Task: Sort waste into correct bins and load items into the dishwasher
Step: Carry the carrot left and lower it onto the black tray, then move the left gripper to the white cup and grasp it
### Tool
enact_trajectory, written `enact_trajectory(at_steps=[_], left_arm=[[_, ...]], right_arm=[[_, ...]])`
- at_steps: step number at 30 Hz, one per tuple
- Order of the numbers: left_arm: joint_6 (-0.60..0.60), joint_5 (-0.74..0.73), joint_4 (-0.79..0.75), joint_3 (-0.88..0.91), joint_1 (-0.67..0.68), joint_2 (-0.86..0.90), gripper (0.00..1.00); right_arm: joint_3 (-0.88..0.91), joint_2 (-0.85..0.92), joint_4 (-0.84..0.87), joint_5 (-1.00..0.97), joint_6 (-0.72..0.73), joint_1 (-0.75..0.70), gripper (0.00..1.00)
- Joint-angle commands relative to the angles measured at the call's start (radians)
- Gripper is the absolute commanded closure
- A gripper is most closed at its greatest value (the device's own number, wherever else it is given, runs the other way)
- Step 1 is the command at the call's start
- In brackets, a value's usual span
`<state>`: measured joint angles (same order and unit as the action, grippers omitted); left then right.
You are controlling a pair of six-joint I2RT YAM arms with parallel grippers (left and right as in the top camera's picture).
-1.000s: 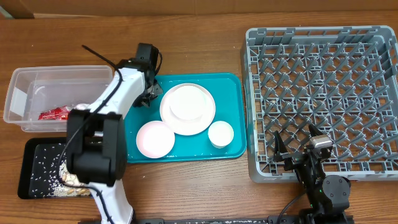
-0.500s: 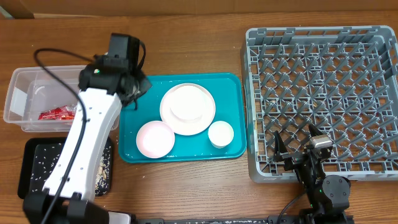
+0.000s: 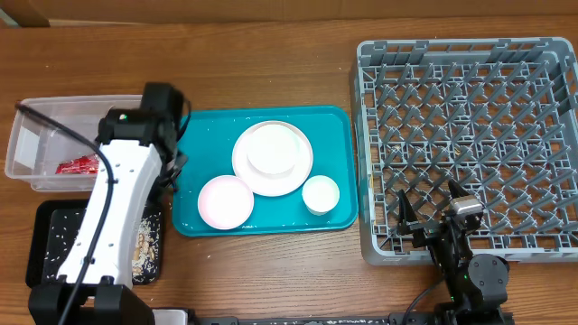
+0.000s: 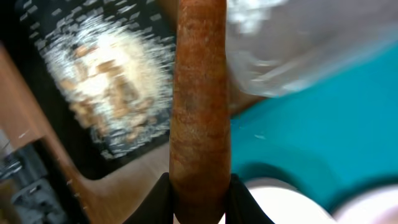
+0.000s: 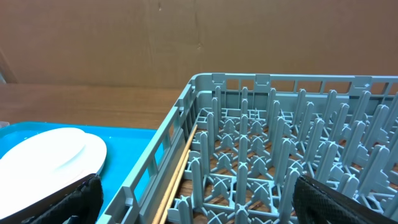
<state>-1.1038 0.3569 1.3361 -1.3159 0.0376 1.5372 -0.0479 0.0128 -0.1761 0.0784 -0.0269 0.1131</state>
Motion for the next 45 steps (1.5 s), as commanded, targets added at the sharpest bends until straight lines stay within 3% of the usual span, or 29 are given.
enact_trajectory(at_steps=[1,8,18,22,23,24,25,29,34,37,39,40,45], left_arm=[[-0.064,0.043,-0.005,0.068,-0.074,-0.014,0.95],[-0.052,0.074,-0.049,0.192,-0.216,-0.014,0.96],[-0.01,0.062,-0.291,0.405,-0.336,-0.014,0.94],[-0.003,0.034,-0.338,0.417,-0.352,-0.014,0.76],[0.002,0.034,-0.348,0.417,-0.352,-0.014,0.63],[0.005,0.035,-0.353,0.417,-0.352,-0.014,0.42],[0.005,0.035,-0.354,0.417,-0.352,-0.014,0.34],[0.036,0.035,-0.353,0.417,-0.352,-0.014,0.3],[0.092,0.007,-0.301,0.349,-0.352,-0.015,0.32],[0.223,-0.11,-0.234,0.243,-0.35,-0.015,0.38],[0.399,-0.249,-0.223,0.166,-0.349,-0.015,0.42],[0.494,-0.329,-0.222,0.129,-0.344,-0.015,0.49],[0.857,-0.793,-0.203,0.006,-0.283,-0.015,0.4]], right_arm=[[-0.002,-0.01,0.005,0.004,-0.003,0.005,0.0],[-0.002,-0.01,0.005,0.004,-0.003,0.005,0.0],[-0.002,-0.01,0.005,0.004,-0.003,0.006,0.0],[-0.002,-0.01,0.005,0.004,-0.003,0.005,0.0],[-0.002,-0.01,0.005,0.004,-0.003,0.005,0.0],[-0.002,-0.01,0.005,0.004,-0.003,0.005,0.0],[-0.002,-0.01,0.005,0.004,-0.003,0.005,0.0],[-0.002,-0.01,0.005,0.004,-0.003,0.005,0.0],[-0.002,-0.01,0.005,0.004,-0.003,0.005,0.0],[-0.002,-0.01,0.005,0.004,-0.003,0.005,0.0],[-0.002,-0.01,0.005,0.004,-0.003,0.005,0.0],[-0.002,-0.01,0.005,0.004,-0.003,0.005,0.0],[-0.002,-0.01,0.005,0.004,-0.003,0.005,0.0]])
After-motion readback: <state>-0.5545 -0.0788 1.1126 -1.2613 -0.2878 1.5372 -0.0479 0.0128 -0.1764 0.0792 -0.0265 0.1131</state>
